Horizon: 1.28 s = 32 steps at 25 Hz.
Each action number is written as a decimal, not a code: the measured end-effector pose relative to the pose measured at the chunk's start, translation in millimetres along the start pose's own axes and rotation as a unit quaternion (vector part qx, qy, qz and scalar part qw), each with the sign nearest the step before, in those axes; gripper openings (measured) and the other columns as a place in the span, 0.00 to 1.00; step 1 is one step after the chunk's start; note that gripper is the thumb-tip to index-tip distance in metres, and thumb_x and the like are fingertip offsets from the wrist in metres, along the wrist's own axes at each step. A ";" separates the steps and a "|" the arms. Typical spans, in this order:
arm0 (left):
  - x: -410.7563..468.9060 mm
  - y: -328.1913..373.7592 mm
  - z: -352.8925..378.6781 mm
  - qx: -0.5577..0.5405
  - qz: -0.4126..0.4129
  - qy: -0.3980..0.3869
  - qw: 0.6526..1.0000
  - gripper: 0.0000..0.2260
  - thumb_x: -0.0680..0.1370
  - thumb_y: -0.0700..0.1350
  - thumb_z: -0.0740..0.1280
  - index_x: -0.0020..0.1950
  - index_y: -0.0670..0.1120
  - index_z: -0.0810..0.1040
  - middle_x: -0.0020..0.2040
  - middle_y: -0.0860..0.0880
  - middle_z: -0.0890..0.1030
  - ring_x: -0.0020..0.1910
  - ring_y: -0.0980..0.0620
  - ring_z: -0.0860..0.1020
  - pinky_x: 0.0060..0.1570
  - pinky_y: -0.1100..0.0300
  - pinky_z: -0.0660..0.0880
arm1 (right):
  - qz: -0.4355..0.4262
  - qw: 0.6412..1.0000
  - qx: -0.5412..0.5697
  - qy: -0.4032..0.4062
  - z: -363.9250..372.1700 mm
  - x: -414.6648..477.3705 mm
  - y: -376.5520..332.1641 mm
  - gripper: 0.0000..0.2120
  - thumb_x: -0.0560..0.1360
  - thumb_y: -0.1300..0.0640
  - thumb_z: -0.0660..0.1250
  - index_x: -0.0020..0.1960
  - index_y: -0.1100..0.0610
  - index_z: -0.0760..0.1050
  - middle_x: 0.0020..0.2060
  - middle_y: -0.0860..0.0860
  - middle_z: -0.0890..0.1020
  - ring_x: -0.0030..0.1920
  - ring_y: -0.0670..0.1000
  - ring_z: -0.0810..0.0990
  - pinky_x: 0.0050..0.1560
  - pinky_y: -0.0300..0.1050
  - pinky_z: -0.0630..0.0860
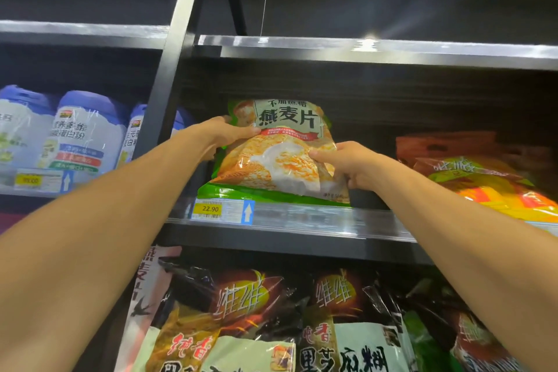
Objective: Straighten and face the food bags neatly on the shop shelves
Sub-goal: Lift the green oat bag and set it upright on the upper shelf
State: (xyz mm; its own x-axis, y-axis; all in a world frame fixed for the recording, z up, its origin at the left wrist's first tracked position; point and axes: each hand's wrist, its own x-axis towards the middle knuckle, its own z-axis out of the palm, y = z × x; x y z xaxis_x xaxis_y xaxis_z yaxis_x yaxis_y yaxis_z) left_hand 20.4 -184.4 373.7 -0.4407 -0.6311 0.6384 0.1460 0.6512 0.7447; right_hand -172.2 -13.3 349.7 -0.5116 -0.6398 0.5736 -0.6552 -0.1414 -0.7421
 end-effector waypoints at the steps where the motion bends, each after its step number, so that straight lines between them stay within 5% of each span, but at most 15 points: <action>1: 2.4 -2.1 1.1 0.006 -0.003 0.002 1.000 0.48 0.69 0.58 0.80 0.82 0.47 0.59 0.73 0.44 0.74 0.68 0.40 0.76 0.70 0.40 0.71 | 0.003 1.000 -0.004 0.004 2.0 0.5 2.2 0.10 0.79 0.51 0.73 0.55 0.57 0.82 0.41 0.50 0.86 0.25 0.43 0.83 0.21 0.35 0.74; 10: 21.3 -17.7 4.7 0.046 0.028 0.025 0.998 0.44 0.70 0.57 0.79 0.81 0.48 0.63 0.71 0.44 0.76 0.61 0.45 0.79 0.66 0.47 0.74 | 0.013 1.000 -0.011 0.009 9.2 13.4 12.3 0.10 0.78 0.52 0.75 0.54 0.57 0.81 0.42 0.51 0.87 0.28 0.45 0.86 0.23 0.38 0.77; 13: 16.5 -29.8 7.4 0.071 0.010 0.020 0.997 0.40 0.73 0.52 0.78 0.81 0.47 0.62 0.74 0.44 0.73 0.63 0.47 0.75 0.59 0.54 0.71 | 0.028 0.997 -0.068 -0.006 17.2 20.0 26.0 0.14 0.76 0.48 0.76 0.55 0.56 0.82 0.48 0.53 0.88 0.44 0.53 0.88 0.43 0.49 0.85; 15: 12.2 -39.7 9.1 0.097 -0.018 0.009 0.995 0.39 0.74 0.52 0.77 0.80 0.47 0.64 0.76 0.45 0.71 0.71 0.43 0.72 0.65 0.50 0.69 | 0.044 0.990 -0.130 -0.029 19.9 21.6 29.5 0.16 0.75 0.47 0.77 0.57 0.55 0.82 0.52 0.54 0.87 0.54 0.56 0.85 0.57 0.56 0.82; 19: 2.3 -46.8 8.8 0.144 -0.045 -0.024 0.988 0.37 0.75 0.56 0.76 0.79 0.47 0.65 0.76 0.45 0.70 0.73 0.42 0.71 0.69 0.47 0.68 | 0.035 0.976 -0.200 -0.073 18.1 25.2 32.6 0.22 0.72 0.44 0.78 0.61 0.53 0.81 0.56 0.51 0.85 0.57 0.55 0.83 0.62 0.55 0.80; 21: -5.3 -41.5 7.2 0.164 -0.064 -0.041 0.984 0.34 0.76 0.58 0.74 0.78 0.48 0.67 0.72 0.45 0.75 0.65 0.43 0.76 0.61 0.49 0.73 | 0.018 0.964 -0.250 -0.092 16.9 24.7 31.7 0.31 0.67 0.40 0.81 0.65 0.51 0.79 0.59 0.50 0.84 0.59 0.54 0.82 0.62 0.53 0.78; 24: -17.2 -34.6 9.1 0.149 -0.101 -0.064 0.982 0.21 0.77 0.57 0.72 0.65 0.53 0.69 0.49 0.49 0.81 0.40 0.50 0.81 0.34 0.59 0.75 | 0.004 0.940 -0.314 -0.134 15.0 21.6 27.9 0.32 0.70 0.43 0.79 0.69 0.51 0.74 0.60 0.48 0.81 0.60 0.52 0.79 0.56 0.48 0.76; 26: -19.4 -34.4 8.6 0.133 -0.104 -0.078 0.983 0.21 0.77 0.52 0.74 0.65 0.51 0.68 0.48 0.48 0.79 0.31 0.54 0.82 0.22 0.64 0.72 | 0.001 0.939 -0.313 -0.141 14.9 22.5 29.6 0.32 0.71 0.47 0.80 0.70 0.50 0.73 0.60 0.48 0.81 0.58 0.51 0.80 0.45 0.43 0.75; 29: -9.5 -40.7 3.7 0.102 -0.106 -0.100 0.984 0.34 0.72 0.50 0.79 0.73 0.53 0.65 0.60 0.45 0.80 0.42 0.49 0.84 0.21 0.65 0.72 | -0.013 0.937 -0.328 -0.119 18.7 31.6 35.2 0.30 0.70 0.49 0.81 0.68 0.52 0.75 0.59 0.50 0.82 0.57 0.51 0.80 0.38 0.40 0.72; 32: 2.0 -52.4 7.1 0.126 -0.096 -0.094 0.983 0.38 0.66 0.49 0.84 0.70 0.53 0.67 0.61 0.44 0.82 0.50 0.44 0.86 0.34 0.56 0.82 | -0.026 0.930 -0.356 -0.084 23.0 39.2 40.2 0.25 0.71 0.49 0.80 0.64 0.55 0.79 0.57 0.52 0.83 0.55 0.52 0.81 0.39 0.41 0.74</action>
State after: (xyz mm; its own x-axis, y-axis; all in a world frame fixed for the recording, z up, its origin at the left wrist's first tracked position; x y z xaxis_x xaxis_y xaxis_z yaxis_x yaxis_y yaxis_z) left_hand 5.7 -216.8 334.7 -0.5980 -0.6791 0.4258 -0.1700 0.6266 0.7605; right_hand -205.8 -61.4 334.3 -0.4132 -0.7640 0.4956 -0.9097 0.3222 -0.2620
